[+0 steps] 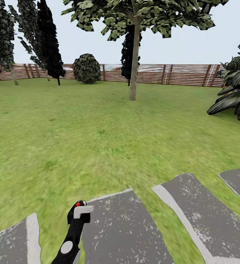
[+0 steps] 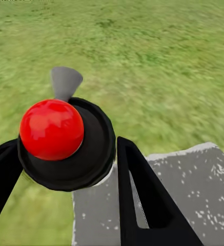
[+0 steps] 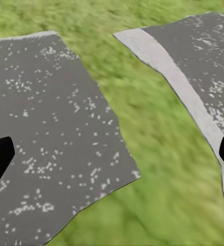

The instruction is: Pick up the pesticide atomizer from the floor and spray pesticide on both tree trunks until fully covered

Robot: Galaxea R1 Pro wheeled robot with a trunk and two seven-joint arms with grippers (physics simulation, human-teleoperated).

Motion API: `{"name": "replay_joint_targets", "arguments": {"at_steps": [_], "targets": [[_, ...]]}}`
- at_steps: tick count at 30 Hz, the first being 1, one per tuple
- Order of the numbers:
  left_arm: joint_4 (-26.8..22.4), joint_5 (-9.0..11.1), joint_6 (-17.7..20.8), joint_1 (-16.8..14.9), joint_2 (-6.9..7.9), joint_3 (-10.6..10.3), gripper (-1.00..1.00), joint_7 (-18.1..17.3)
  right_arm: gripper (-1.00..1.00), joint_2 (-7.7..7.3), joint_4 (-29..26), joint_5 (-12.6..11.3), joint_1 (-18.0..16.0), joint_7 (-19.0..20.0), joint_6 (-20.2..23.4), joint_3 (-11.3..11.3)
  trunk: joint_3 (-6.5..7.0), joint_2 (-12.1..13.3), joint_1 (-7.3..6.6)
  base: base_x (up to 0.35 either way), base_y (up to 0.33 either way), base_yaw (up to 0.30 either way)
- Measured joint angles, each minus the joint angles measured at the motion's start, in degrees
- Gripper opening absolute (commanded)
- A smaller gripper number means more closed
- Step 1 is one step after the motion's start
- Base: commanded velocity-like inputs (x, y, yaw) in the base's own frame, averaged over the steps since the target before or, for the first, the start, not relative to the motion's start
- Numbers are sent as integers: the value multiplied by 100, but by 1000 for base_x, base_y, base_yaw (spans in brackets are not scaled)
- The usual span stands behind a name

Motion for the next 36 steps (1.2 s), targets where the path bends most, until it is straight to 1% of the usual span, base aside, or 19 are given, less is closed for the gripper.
{"name": "replay_joint_targets", "arguments": {"at_steps": [36], "targets": [[8, 10, 0, 0, -2, -7, -100, 0, 100, 0, 0, 0, 1, 0, 0, 0, 0, -1, -1, 341, -72, 0]]}}
